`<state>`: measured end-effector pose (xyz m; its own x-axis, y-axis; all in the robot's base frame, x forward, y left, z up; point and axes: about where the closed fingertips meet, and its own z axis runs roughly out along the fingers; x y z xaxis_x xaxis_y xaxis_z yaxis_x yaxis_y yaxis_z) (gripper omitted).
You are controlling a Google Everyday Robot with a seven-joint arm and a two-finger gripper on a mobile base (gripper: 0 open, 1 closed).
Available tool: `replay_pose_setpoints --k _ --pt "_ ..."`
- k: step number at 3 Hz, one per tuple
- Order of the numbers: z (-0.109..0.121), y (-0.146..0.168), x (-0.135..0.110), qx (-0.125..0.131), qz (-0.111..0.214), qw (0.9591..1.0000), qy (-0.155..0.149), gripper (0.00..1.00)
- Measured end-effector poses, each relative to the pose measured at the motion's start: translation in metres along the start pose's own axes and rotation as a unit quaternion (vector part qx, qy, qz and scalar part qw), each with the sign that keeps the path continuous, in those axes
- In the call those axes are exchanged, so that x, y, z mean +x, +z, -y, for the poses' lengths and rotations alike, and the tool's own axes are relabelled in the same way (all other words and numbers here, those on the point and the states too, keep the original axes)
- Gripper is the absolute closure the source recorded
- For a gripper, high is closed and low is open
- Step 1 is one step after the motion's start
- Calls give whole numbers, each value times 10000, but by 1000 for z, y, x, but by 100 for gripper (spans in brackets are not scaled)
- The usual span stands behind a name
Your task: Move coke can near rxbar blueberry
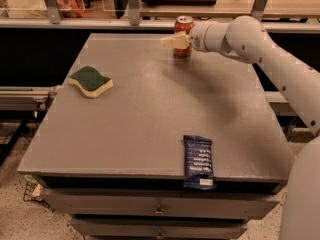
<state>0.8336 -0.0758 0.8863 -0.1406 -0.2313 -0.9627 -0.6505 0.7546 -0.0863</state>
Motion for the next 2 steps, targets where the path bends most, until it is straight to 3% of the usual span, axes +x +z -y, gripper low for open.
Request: replay_pose_setpoints --k 2 --pt "11 -17 9 41 33 9996 269 67"
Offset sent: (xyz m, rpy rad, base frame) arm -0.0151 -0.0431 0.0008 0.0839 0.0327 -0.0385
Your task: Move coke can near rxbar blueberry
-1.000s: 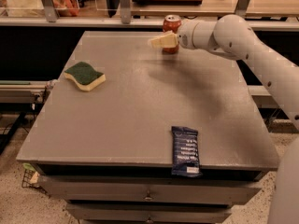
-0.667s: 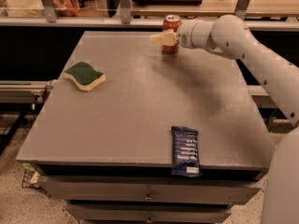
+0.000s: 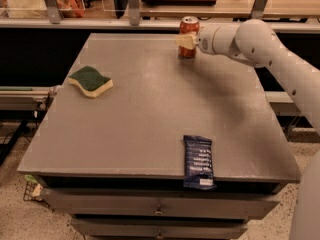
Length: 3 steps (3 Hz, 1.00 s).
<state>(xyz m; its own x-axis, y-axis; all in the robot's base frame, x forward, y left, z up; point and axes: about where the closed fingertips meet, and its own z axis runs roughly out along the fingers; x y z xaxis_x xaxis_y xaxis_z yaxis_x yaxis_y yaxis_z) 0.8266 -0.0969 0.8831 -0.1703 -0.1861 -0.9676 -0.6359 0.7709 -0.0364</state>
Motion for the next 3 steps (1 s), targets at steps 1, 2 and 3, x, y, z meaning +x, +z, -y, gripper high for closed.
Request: replay_pose_setpoints --k 1,2,3 --pt "-8 -25 -5 -214 73 9997 84 91" --pt "-27 -62 -2 -521 93 9983 223 100" --pt "-52 -121 16 -866 183 9950 457 100"
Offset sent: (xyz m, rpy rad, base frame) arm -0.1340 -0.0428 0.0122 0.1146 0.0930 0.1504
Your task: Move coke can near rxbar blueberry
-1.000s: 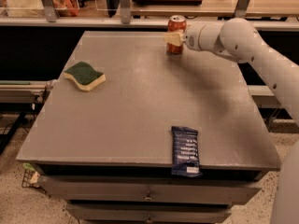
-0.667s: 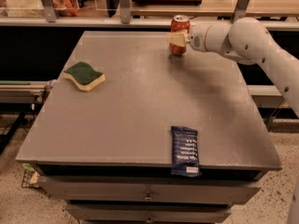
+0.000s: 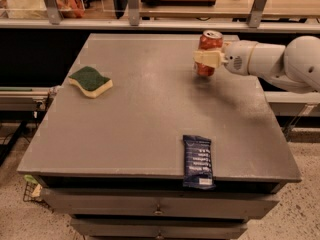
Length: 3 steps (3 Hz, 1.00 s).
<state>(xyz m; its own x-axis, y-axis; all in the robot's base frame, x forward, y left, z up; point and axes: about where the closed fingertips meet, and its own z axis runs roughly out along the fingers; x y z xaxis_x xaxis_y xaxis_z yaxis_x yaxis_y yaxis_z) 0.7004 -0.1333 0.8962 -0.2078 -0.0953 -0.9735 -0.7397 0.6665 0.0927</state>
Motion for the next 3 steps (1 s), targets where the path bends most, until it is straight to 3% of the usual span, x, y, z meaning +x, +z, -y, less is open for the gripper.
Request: replay_pose_setpoints --k 1,3 --pt "-23 -53 16 -165 61 9996 203 100" --pt "-53 -160 25 -333 319 9983 363 100"
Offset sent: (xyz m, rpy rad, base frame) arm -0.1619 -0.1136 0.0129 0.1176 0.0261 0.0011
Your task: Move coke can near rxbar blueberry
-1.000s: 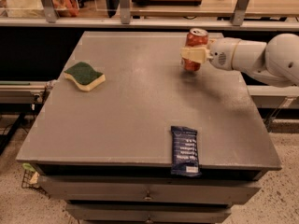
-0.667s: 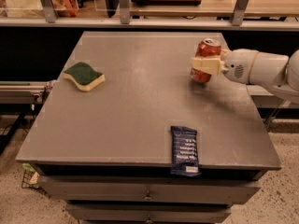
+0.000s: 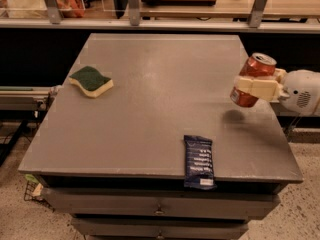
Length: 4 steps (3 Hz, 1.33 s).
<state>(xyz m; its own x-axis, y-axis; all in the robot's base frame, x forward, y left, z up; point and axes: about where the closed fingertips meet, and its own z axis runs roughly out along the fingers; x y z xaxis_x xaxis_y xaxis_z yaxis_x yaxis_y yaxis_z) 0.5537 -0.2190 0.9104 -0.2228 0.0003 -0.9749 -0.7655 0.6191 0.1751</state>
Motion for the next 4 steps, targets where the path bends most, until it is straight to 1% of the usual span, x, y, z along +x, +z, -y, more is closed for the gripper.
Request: replay_pose_setpoints --k 1,2,3,4 --pt "-26 -25 5 -255 112 9992 -278 100" --pt "-48 -26 10 -549 147 9961 -673 100" --pt "-71 -19 12 -887 60 9895 -1143 100" --pt "-96 -7 19 -1301 -77 9813 -1420 100"
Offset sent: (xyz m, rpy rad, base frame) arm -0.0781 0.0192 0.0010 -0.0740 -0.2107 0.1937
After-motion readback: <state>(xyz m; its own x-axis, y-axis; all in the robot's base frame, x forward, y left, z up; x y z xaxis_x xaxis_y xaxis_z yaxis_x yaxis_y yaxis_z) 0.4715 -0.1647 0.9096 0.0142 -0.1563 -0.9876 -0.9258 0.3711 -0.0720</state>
